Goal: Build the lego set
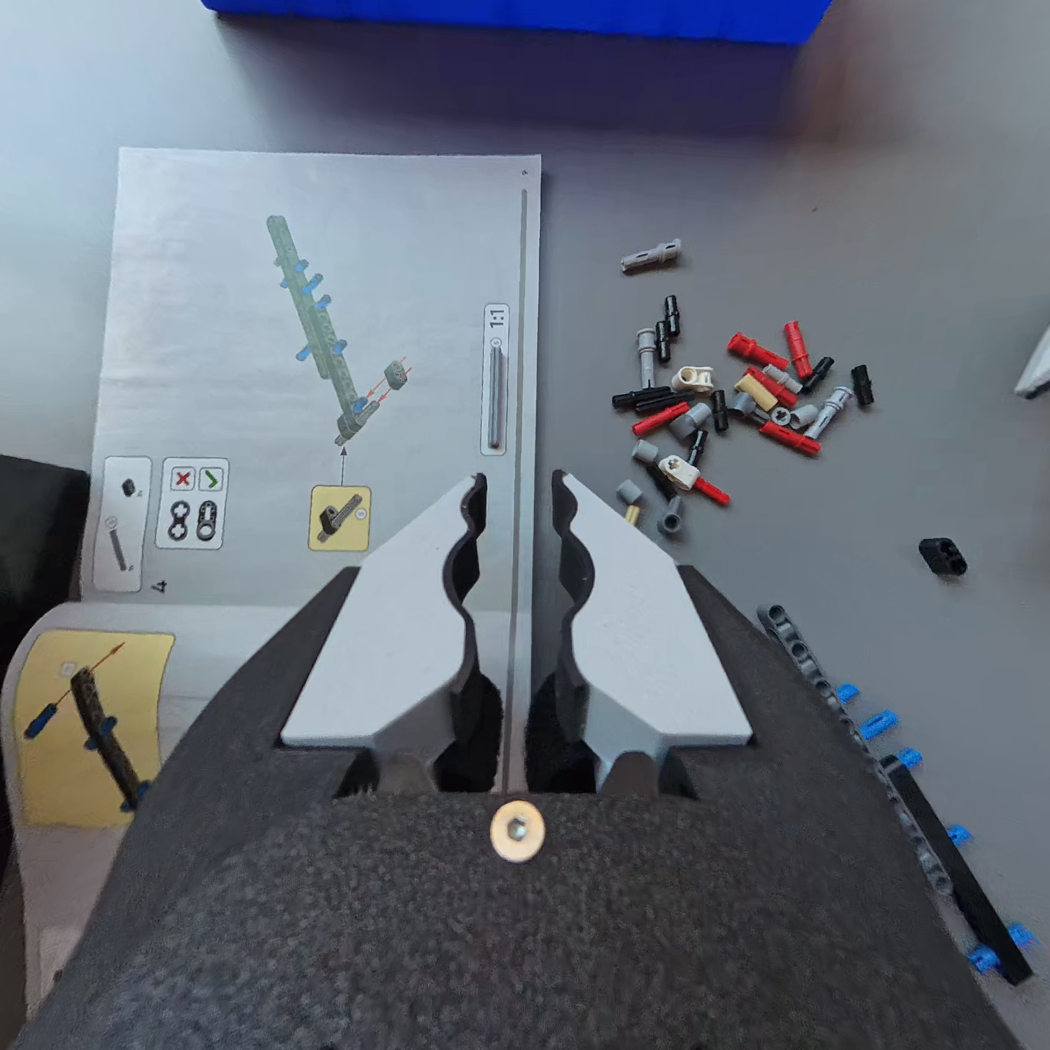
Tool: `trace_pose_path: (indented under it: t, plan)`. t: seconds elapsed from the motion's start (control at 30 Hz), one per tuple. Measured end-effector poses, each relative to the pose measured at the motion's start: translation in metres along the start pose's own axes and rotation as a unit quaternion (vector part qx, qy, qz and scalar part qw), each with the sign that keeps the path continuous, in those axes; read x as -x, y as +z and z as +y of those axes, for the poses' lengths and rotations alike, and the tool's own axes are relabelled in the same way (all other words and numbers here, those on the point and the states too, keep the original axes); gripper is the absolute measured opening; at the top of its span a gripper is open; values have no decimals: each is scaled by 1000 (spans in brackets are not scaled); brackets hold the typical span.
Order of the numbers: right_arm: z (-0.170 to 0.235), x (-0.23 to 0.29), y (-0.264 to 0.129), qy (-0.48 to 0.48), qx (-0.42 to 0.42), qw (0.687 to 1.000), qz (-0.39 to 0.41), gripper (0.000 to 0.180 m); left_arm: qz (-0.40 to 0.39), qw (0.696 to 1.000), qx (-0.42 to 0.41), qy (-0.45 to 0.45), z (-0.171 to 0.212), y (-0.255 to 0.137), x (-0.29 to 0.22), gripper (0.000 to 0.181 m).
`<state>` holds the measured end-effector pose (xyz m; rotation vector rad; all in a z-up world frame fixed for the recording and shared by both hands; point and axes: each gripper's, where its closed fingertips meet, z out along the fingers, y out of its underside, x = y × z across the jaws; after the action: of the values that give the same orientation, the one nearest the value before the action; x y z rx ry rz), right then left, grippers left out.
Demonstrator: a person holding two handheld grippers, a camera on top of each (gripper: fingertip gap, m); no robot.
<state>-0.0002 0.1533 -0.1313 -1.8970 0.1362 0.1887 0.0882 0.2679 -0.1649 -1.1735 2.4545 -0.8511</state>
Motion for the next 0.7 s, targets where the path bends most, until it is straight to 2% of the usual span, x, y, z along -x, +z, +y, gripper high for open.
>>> trace_pose_path:
  t: [0.03, 0.23, 0.4, 0.5, 0.6, 0.7]
  plan:
    - [0, 0, 0, 0, 0, 1000, 0, 26, -7, 1000, -3, -2, 1, -9, -3, 22]
    - [2, 1, 1, -5, 6, 1000, 3, 26, -17, 996, -79, -38, 3, -64, -63, 17]
    - [2, 1, 1, -4, 7, 1000, 3, 26, -34, 993, -96, -55, 11, -71, -97, 17]
    - [2, 1, 1, -7, 8, 1000, 3, 26, -54, 994, -75, -49, 14, -60, -86, 16]
    - [2, 2, 1, -12, 9, 1000, 6, 26, -104, 994, -19, -27, 20, -37, -39, 15]
    - [4, 2, 2, -13, 14, 1000, 5, 26, -85, 996, -1, -5, 3, -13, -5, 14]
